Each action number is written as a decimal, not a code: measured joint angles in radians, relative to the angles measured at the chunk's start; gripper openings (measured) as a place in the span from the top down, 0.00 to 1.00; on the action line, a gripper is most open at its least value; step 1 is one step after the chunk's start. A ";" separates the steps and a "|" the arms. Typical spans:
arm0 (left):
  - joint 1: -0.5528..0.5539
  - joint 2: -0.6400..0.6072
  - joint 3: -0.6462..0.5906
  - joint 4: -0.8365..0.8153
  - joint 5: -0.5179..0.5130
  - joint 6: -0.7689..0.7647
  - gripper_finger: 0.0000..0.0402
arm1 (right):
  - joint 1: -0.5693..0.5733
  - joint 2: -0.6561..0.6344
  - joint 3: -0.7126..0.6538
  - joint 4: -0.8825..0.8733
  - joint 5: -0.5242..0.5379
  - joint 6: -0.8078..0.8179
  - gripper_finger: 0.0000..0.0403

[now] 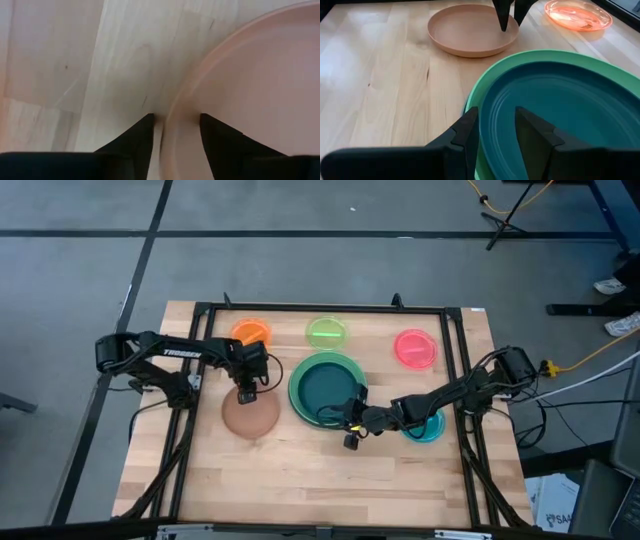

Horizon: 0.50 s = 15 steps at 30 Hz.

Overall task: Stack plastic plates
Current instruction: Stack the brown plate on top of the dark blue plate

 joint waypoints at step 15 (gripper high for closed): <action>0.000 -0.003 -0.001 0.017 0.006 0.018 0.95 | 0.000 -0.001 0.000 0.000 0.000 0.000 0.71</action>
